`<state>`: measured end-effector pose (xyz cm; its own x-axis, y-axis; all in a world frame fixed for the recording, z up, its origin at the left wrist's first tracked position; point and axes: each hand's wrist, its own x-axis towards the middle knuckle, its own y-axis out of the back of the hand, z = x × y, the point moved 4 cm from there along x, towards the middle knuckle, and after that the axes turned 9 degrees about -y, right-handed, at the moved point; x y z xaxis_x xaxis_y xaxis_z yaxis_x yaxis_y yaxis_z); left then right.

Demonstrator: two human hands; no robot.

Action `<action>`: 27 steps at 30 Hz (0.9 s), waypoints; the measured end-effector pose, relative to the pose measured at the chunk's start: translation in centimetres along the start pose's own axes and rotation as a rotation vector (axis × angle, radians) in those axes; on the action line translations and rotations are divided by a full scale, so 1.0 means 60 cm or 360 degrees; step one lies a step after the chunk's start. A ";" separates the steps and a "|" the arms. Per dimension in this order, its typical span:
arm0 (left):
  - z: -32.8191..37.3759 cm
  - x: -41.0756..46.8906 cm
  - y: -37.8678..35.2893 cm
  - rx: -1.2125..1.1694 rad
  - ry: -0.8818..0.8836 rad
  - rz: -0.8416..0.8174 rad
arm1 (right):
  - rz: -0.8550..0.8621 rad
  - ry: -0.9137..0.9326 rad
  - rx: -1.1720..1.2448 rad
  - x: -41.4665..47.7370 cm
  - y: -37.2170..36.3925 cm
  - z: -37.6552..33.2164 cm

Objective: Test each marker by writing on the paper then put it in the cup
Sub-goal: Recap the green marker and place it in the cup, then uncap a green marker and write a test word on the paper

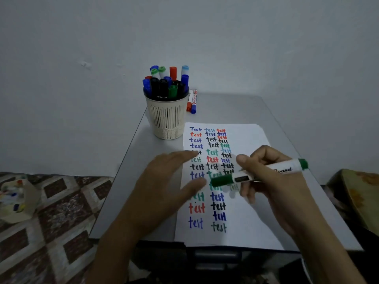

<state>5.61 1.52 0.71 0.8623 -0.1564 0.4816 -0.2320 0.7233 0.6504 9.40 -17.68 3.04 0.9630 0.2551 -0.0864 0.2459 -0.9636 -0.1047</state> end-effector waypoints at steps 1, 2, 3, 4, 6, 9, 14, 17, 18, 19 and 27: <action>0.021 0.003 -0.004 -0.0071 -0.0028 -0.0030 | 0.0039 0.0045 0.0018 -0.003 0.000 0.003; 0.040 0.005 -0.012 -0.0118 -0.0058 -0.0080 | 0.0047 0.0082 0.0029 -0.006 -0.003 0.003; 0.059 0.005 -0.022 -0.0145 -0.0092 -0.0138 | 0.0046 0.0109 0.0031 -0.009 -0.006 0.003; 0.074 0.006 -0.035 -0.0172 -0.0130 -0.0191 | 0.0043 0.0123 0.0035 -0.012 -0.010 0.001; 0.095 0.007 -0.058 -0.0223 -0.0189 -0.0240 | 0.0056 0.0110 0.0061 -0.017 -0.013 -0.002; 0.106 0.005 -0.075 -0.0240 -0.0173 -0.0206 | 0.0057 0.0096 0.0075 -0.021 -0.011 -0.008; 0.130 0.000 -0.081 -0.0292 -0.0260 -0.0137 | -0.0077 -0.0018 0.0106 -0.027 0.000 -0.017; 0.136 -0.001 -0.082 -0.0306 -0.0249 -0.0087 | -0.0206 -0.0065 0.0126 -0.027 0.002 -0.019; 0.135 -0.001 -0.082 -0.0304 -0.0237 -0.0063 | -0.0236 -0.0078 0.0137 -0.026 0.002 -0.019; 0.132 -0.002 -0.083 -0.0301 -0.0224 -0.0042 | -0.0255 -0.0088 0.0150 -0.023 0.003 -0.017; 0.095 -0.005 -0.104 -0.0424 -0.0088 0.0069 | -0.0451 -0.0123 0.0462 0.018 0.009 0.035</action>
<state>4.25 -6.77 -0.14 0.8266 -0.1523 0.5417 -0.1356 0.8804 0.4544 10.34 -17.78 0.82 0.8479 0.5230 -0.0868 0.4482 -0.7947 -0.4094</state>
